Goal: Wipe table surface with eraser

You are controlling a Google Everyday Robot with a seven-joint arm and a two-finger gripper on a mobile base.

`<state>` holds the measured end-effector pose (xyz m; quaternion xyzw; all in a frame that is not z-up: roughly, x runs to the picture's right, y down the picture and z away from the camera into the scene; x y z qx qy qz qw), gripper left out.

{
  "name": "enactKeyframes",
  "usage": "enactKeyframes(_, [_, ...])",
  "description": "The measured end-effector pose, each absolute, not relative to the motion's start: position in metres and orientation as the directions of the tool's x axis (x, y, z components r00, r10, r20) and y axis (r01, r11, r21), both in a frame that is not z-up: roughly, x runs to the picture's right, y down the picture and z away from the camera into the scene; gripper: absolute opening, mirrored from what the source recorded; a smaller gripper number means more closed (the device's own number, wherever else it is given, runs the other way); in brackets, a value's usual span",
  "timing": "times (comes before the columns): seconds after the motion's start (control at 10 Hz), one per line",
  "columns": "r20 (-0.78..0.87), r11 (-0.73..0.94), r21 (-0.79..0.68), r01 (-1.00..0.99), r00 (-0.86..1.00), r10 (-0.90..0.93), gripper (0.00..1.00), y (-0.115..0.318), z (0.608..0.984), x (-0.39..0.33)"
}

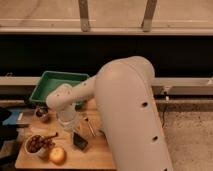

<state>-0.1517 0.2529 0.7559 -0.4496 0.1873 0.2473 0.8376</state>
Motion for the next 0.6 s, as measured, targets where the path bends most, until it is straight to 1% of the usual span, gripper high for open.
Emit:
enactKeyframes(0.2, [-0.562,0.439,-0.658,-0.612,0.787,0.254,0.19,0.272,0.75,-0.134])
enactKeyframes(0.3, [-0.579,0.428,-0.647,-0.631,0.772,0.263,0.19,0.274,0.749,-0.123])
enactKeyframes(0.6, [-0.59,0.399,-0.636,-0.661,0.749,0.301,0.19,0.257,0.763,-0.099])
